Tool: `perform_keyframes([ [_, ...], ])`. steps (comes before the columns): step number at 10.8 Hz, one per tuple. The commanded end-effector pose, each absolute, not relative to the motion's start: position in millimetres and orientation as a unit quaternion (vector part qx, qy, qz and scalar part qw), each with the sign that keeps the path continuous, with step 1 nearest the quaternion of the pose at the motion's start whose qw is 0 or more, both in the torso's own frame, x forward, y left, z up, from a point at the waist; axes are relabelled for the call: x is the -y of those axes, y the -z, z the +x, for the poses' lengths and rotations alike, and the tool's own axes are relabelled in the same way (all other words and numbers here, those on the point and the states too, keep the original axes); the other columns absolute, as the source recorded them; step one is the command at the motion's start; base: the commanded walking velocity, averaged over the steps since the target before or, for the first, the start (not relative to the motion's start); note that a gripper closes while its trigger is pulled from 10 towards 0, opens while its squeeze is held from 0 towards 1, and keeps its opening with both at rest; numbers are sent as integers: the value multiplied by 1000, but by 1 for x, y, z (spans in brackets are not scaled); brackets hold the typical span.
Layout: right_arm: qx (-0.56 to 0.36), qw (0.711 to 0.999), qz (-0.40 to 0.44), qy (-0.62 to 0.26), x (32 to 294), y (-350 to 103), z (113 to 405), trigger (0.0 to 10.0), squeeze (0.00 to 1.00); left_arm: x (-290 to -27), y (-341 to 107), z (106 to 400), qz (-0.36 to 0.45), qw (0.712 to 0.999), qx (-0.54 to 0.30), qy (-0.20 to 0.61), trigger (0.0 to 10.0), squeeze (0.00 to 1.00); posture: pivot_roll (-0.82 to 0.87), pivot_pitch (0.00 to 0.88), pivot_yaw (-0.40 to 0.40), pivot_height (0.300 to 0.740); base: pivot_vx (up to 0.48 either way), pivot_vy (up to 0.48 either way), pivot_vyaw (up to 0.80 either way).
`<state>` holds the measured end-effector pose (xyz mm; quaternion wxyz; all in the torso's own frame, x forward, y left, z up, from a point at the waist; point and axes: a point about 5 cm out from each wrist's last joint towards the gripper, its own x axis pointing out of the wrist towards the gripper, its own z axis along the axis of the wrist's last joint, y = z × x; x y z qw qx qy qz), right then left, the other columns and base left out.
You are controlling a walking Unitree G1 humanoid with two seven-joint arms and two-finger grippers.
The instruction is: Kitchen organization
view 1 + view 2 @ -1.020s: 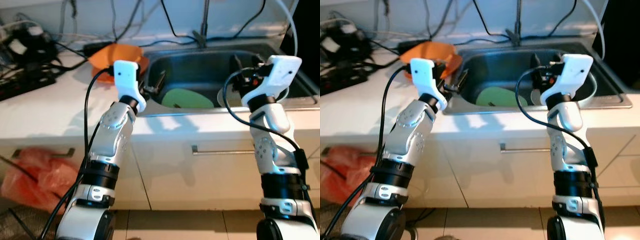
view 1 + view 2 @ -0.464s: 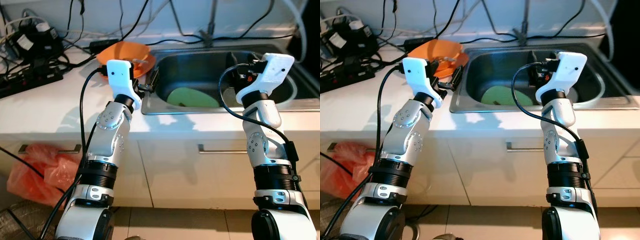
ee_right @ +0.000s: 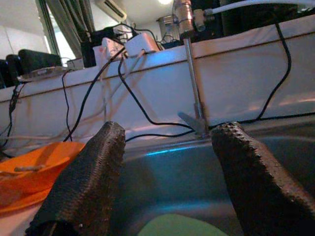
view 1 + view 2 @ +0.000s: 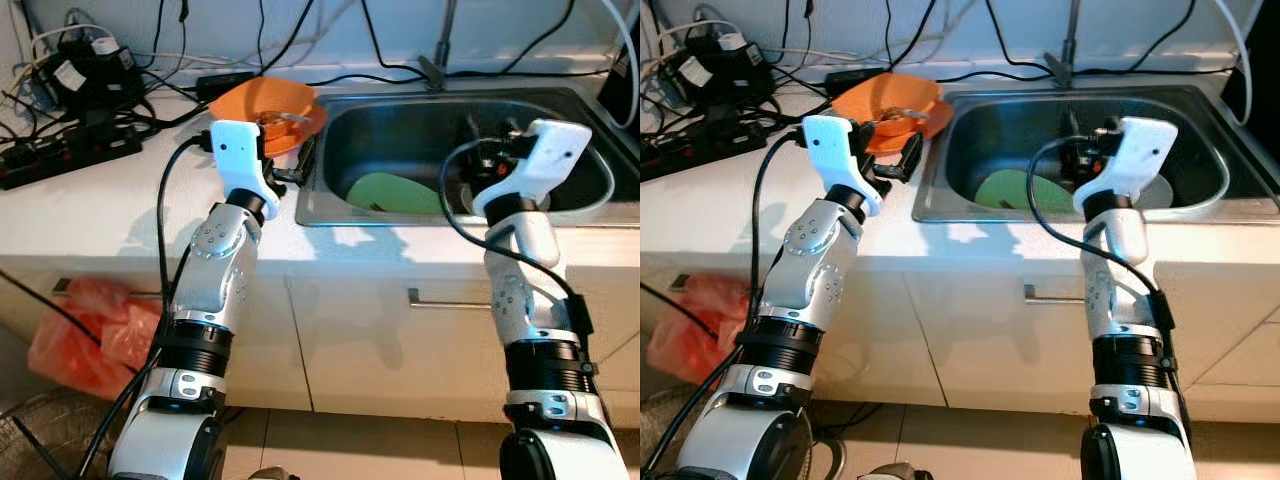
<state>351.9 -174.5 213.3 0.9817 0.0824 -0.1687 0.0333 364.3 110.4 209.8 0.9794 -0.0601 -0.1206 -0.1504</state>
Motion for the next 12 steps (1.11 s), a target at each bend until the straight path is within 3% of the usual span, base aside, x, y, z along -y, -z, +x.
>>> perform_keyframes([
  [1, 171, 981, 85, -33, 174, -214, 352, 10000, 0, -114, -214, 364, -54, 981, 125, 139, 10000, 0, 93, 49, 92, 740, 0, 0, -444],
  [12, 165, 982, 90, -23, 169, -210, 338, 10000, 0, -121, -205, 348, -51, 985, 97, 135, 10000, 0, 112, 159, 99, 740, 0, 0, 0],
])
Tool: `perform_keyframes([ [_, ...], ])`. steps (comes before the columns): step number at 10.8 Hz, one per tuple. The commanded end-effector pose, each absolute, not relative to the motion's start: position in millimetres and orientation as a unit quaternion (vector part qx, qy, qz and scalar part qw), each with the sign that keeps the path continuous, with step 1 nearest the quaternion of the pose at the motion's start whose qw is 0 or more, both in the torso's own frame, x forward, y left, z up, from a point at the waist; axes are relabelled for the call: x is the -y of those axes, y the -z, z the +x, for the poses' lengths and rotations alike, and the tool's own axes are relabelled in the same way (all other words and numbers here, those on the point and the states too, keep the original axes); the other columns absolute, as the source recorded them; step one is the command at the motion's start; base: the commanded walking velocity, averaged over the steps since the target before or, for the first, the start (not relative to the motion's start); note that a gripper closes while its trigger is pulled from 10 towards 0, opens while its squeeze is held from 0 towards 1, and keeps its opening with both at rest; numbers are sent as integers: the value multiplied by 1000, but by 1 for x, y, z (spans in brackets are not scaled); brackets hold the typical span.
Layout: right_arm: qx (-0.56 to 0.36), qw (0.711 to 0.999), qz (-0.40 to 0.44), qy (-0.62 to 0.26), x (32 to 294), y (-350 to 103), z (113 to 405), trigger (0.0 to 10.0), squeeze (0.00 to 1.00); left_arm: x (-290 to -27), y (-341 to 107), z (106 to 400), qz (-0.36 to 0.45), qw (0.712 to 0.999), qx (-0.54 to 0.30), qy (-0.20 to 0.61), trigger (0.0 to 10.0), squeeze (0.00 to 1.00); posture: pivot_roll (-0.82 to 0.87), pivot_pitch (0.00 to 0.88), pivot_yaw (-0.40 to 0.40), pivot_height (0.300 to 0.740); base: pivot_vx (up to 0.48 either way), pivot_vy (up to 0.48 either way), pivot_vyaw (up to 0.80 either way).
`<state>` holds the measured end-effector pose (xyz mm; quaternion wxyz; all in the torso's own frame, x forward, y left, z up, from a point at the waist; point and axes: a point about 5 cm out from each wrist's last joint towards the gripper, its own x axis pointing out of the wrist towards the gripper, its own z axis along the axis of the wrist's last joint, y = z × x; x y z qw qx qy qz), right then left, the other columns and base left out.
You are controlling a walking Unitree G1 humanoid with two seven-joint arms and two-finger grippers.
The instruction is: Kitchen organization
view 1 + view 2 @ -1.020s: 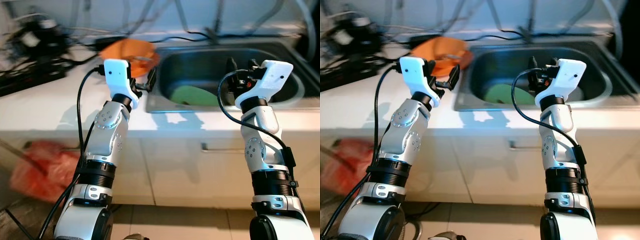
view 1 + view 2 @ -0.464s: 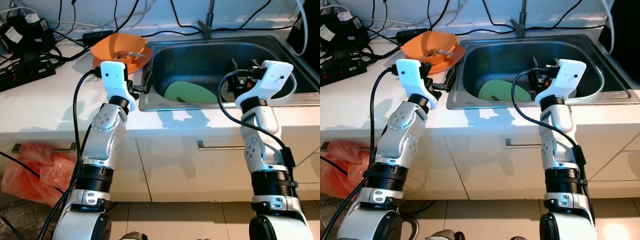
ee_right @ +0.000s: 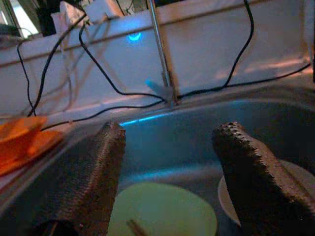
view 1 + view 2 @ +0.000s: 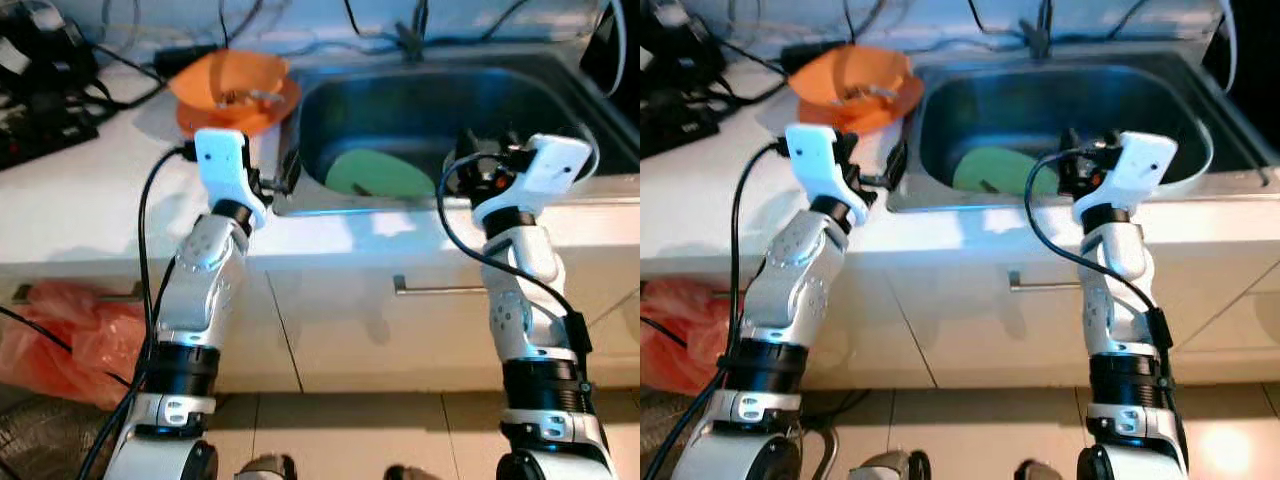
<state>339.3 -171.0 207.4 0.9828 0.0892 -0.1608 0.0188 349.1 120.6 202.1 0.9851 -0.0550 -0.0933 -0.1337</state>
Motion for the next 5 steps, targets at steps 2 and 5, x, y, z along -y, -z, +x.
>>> perform_keyframes([
  [2, 170, 981, 88, -23, 168, -214, 338, 10000, 0, -119, -211, 350, -50, 984, 106, 134, 10000, 0, 107, 172, 109, 740, 0, 0, 0],
  [5, 182, 978, 97, -16, 165, -219, 346, 10000, 0, -117, -212, 353, -50, 986, 109, 115, 10000, 0, 102, 159, 134, 740, 0, 0, 0],
])
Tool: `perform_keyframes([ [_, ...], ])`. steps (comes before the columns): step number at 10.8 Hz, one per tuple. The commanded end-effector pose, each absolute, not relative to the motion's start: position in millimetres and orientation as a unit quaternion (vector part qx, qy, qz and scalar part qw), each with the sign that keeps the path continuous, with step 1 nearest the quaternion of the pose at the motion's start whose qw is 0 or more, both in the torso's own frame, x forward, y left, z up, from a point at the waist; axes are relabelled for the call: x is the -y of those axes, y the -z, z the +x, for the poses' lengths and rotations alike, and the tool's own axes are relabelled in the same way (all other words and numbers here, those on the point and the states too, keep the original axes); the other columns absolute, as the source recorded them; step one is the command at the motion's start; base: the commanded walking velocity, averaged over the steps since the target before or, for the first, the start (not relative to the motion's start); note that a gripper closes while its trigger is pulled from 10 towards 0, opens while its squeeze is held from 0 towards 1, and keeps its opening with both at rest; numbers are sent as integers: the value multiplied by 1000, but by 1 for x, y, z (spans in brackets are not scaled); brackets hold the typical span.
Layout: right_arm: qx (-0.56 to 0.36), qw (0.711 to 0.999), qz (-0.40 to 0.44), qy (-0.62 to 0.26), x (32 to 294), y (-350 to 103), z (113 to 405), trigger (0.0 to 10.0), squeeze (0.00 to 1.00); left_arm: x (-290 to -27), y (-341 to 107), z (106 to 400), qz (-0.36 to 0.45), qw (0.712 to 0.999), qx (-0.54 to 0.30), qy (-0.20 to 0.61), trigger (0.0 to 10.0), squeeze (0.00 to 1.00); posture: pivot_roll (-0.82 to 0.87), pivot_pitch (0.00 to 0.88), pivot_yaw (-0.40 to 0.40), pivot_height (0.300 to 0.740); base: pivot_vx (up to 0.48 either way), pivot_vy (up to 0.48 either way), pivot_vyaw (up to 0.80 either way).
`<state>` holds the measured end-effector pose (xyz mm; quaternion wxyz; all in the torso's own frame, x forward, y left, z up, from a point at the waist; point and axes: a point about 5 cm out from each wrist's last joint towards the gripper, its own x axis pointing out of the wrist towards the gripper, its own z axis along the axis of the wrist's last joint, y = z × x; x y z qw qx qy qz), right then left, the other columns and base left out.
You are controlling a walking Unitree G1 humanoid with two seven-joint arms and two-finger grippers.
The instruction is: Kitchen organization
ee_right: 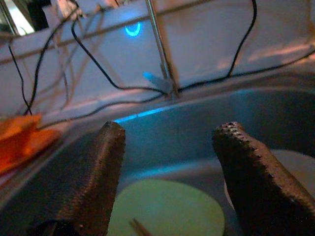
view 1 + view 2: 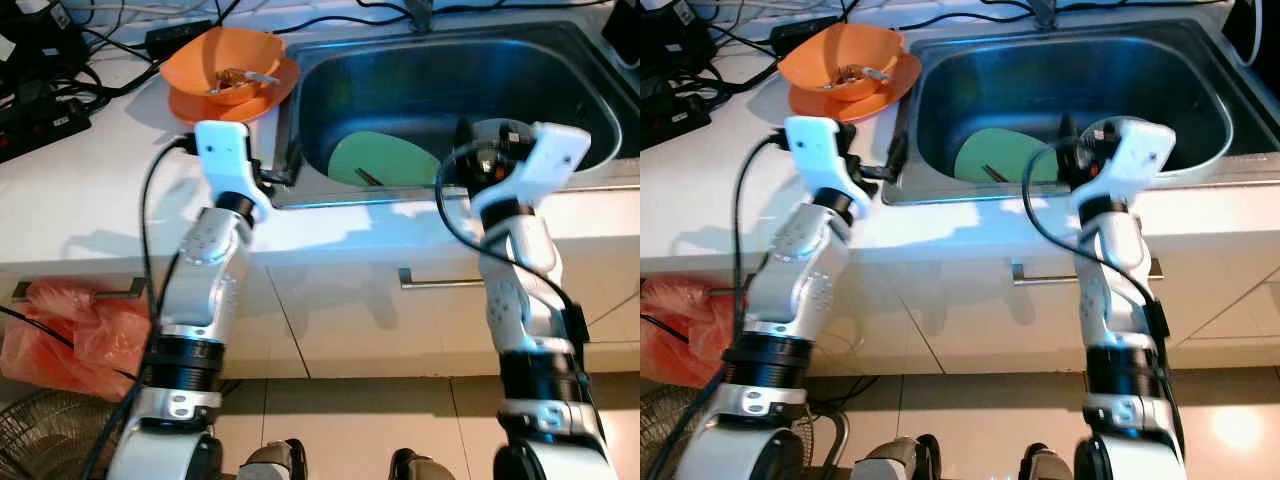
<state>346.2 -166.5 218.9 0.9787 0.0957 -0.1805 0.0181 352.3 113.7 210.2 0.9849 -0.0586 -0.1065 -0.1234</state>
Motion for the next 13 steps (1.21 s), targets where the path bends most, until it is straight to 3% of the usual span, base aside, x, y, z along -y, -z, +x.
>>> perform_keyframes([
  [1, 184, 978, 100, -19, 162, -221, 348, 10000, 0, -115, -213, 354, -50, 986, 113, 116, 10000, 0, 101, 153, 133, 740, 0, 0, 0],
  [5, 182, 979, 87, -23, 162, -219, 347, 10000, 0, -117, -214, 357, -55, 986, 123, 99, 10000, 0, 82, 139, 108, 740, 0, 0, 0],
  [9, 170, 982, 85, -14, 164, -214, 345, 10000, 0, -114, -210, 358, -61, 986, 121, 101, 10000, 0, 58, 134, 91, 740, 0, -187, 0],
  [13, 156, 986, 56, -5, 181, -218, 341, 10000, 0, -95, -204, 359, -95, 982, 123, 107, 10000, 0, -47, 136, 33, 740, 0, 0, 0],
])
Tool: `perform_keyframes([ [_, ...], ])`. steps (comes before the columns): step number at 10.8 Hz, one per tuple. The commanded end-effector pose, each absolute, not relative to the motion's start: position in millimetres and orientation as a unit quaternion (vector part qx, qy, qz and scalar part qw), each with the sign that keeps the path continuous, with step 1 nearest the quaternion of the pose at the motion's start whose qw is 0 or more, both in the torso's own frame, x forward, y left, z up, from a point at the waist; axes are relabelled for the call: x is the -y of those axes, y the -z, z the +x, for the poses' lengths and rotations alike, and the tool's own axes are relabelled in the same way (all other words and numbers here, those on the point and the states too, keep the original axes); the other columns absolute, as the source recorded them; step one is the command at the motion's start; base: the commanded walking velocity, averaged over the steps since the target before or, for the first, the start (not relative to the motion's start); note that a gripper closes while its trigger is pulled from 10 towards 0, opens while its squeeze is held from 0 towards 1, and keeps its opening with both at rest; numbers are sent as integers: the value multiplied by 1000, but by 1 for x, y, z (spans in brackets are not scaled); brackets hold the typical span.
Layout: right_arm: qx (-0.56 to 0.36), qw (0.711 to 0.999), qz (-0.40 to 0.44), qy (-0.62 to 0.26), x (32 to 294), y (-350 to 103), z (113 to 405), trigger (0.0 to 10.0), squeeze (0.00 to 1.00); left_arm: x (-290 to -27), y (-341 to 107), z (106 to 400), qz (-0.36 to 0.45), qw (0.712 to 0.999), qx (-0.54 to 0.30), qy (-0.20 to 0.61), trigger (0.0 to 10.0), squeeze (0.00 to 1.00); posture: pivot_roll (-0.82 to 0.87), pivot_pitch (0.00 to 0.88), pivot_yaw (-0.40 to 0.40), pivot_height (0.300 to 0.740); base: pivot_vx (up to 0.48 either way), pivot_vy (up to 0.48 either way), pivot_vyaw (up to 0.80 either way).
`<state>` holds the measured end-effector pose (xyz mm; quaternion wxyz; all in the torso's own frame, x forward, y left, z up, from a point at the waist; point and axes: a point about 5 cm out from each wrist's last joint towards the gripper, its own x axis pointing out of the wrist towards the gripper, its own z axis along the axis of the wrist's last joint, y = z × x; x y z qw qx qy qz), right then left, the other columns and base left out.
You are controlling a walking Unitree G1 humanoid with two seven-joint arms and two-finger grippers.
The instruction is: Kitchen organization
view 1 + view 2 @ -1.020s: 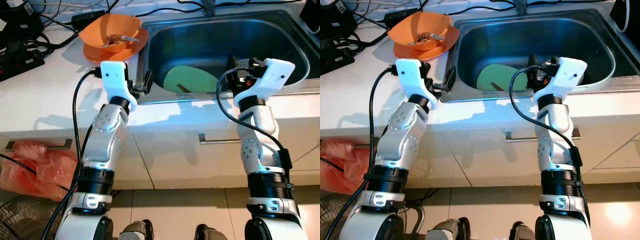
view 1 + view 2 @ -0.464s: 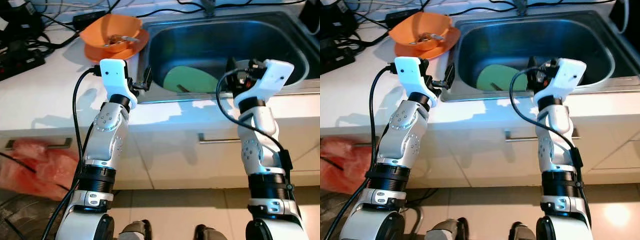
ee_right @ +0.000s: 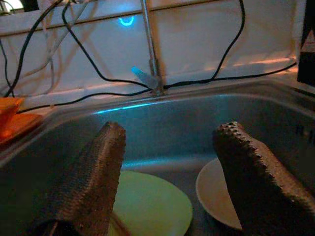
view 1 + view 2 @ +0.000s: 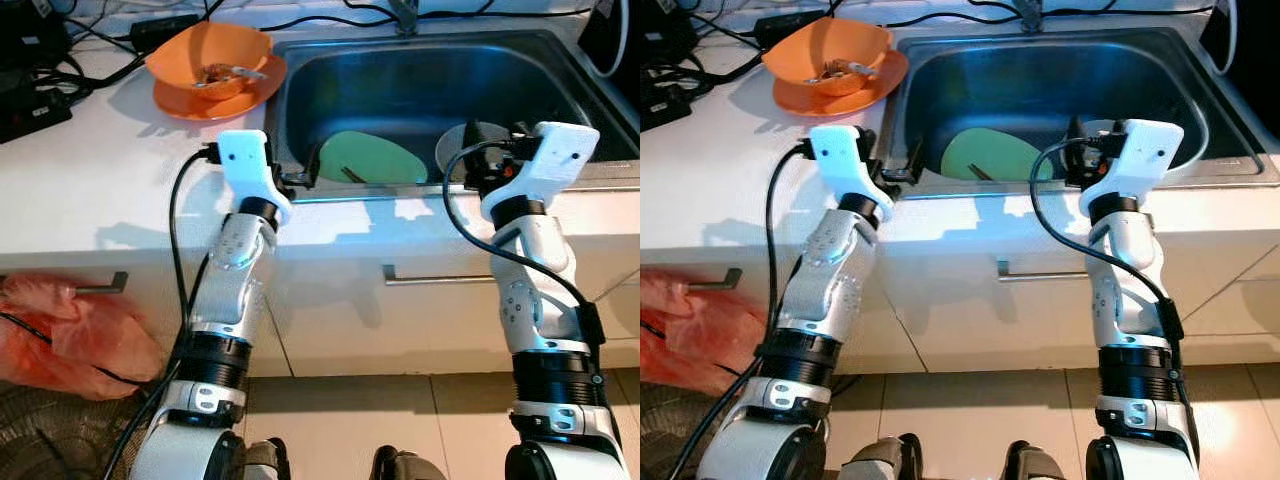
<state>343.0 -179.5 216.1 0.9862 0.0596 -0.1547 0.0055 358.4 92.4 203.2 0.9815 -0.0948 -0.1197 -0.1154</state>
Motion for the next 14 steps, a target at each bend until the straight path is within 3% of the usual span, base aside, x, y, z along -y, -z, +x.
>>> perform_keyframes([
  [1, 163, 985, 54, -4, 180, -219, 340, 10000, 0, -92, -206, 360, -95, 981, 126, 110, 10000, 0, -40, 138, 56, 740, 0, 0, 0],
  [4, 170, 983, 65, 7, 178, -215, 342, 10000, 0, -98, -209, 366, -83, 982, 129, 110, 10000, 0, -10, 135, 107, 740, 0, 0, 0],
  [7, 173, 982, 68, 3, 174, -215, 343, 10000, 0, -97, -211, 367, -80, 982, 131, 111, 10000, 0, 0, 131, 104, 740, 0, -391, 0],
  [14, 157, 987, 28, -11, 181, -223, 343, 10000, 0, -96, -204, 361, -104, 980, 138, 93, 10000, 0, -76, 154, -13, 740, 0, -58, 0],
])
